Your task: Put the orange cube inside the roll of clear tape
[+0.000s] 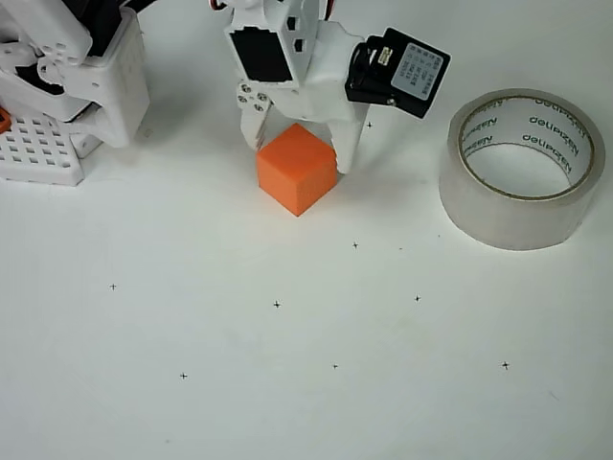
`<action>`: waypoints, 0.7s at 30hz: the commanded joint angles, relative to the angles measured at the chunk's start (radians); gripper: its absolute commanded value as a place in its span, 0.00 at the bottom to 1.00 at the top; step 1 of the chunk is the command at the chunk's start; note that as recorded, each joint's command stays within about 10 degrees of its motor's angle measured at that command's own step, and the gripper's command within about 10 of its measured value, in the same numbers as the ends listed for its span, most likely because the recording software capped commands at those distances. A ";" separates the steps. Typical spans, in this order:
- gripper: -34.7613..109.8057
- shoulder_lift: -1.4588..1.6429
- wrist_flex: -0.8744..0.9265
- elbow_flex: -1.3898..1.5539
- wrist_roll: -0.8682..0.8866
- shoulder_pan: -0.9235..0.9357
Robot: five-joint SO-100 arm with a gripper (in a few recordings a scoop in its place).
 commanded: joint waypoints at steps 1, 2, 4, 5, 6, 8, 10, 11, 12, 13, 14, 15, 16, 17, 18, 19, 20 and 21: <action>0.54 -0.006 -0.015 -0.038 -0.002 -0.006; 0.54 -0.014 -0.015 -0.038 -0.005 -0.005; 0.54 -0.028 -0.015 -0.038 -0.006 -0.002; 0.54 -0.032 -0.015 -0.038 -0.006 0.000; 0.53 -0.034 -0.015 -0.037 -0.006 0.000; 0.52 -0.031 -0.015 -0.025 -0.003 -0.002; 0.49 -0.028 -0.015 -0.011 0.005 -0.005; 0.47 -0.026 -0.015 -0.006 0.008 -0.006; 0.46 -0.026 -0.015 -0.003 0.009 -0.006; 0.43 -0.026 -0.015 -0.003 0.009 -0.008; 0.41 -0.026 -0.015 -0.003 0.005 -0.008; 0.39 -0.026 -0.015 -0.003 0.005 -0.009; 0.37 -0.026 -0.015 -0.003 0.003 -0.011; 0.35 -0.026 -0.015 -0.003 0.003 -0.012; 0.34 -0.026 -0.015 -0.005 0.002 -0.012; 0.33 -0.023 -0.015 -0.008 -0.002 -0.012; 0.33 -0.018 -0.014 -0.015 -0.005 -0.014; 0.33 -0.011 -0.011 -0.031 -0.008 -0.014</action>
